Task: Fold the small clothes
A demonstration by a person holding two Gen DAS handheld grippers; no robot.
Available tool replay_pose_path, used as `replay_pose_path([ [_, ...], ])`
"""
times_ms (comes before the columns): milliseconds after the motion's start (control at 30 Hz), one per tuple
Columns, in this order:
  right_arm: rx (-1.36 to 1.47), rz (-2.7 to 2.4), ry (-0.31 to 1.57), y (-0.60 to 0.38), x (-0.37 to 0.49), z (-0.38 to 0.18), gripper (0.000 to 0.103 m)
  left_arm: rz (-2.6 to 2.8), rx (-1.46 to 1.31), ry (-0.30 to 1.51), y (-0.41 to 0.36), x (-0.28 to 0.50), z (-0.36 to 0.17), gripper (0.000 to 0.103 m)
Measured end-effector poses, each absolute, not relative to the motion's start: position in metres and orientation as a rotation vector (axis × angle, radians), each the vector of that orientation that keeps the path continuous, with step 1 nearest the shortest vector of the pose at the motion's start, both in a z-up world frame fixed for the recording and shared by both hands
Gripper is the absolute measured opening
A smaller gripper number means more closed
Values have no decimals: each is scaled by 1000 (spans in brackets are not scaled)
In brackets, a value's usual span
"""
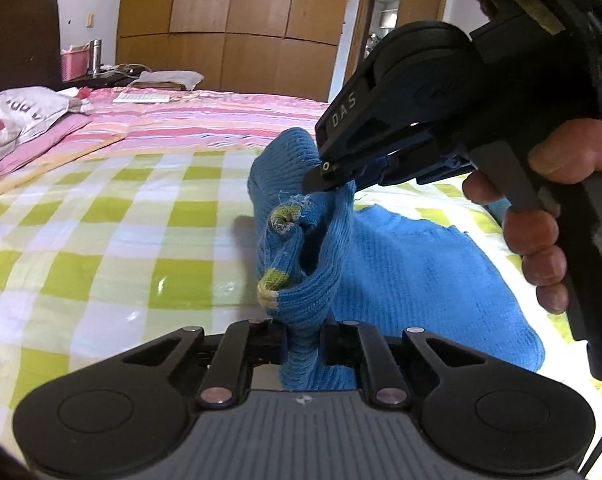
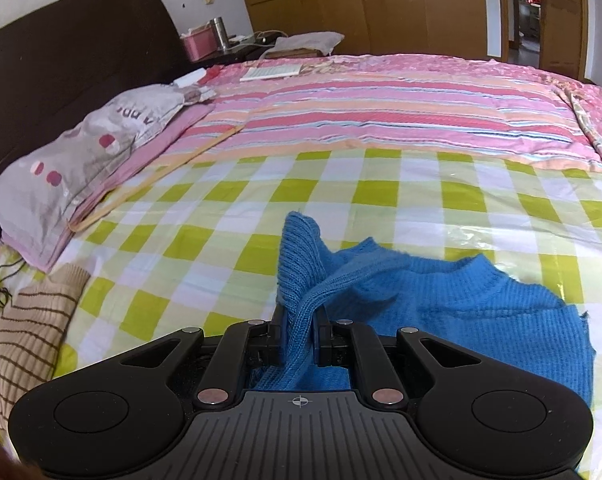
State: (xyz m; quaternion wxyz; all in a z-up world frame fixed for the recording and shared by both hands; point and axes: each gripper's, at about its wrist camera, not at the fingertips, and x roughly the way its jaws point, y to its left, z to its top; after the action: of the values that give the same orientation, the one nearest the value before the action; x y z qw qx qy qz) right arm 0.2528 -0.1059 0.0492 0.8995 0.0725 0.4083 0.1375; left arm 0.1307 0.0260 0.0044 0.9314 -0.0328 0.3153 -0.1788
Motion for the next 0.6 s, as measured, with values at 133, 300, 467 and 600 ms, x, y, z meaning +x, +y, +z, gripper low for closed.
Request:
replay_pose_path([
  [133,166,279,835,-118,250,52,11,-381,-46,636,15,129,11,19],
  [300,190,275,822,-134,247,55,11,-401,-23,626,2,128,18,19],
  [467,207,267,806,-151,243,59,11,-422,-3,617,-12,127,23,18],
  [600,218,254,797,-166,240,60,11,-438,21,611,-27,125,27,18],
])
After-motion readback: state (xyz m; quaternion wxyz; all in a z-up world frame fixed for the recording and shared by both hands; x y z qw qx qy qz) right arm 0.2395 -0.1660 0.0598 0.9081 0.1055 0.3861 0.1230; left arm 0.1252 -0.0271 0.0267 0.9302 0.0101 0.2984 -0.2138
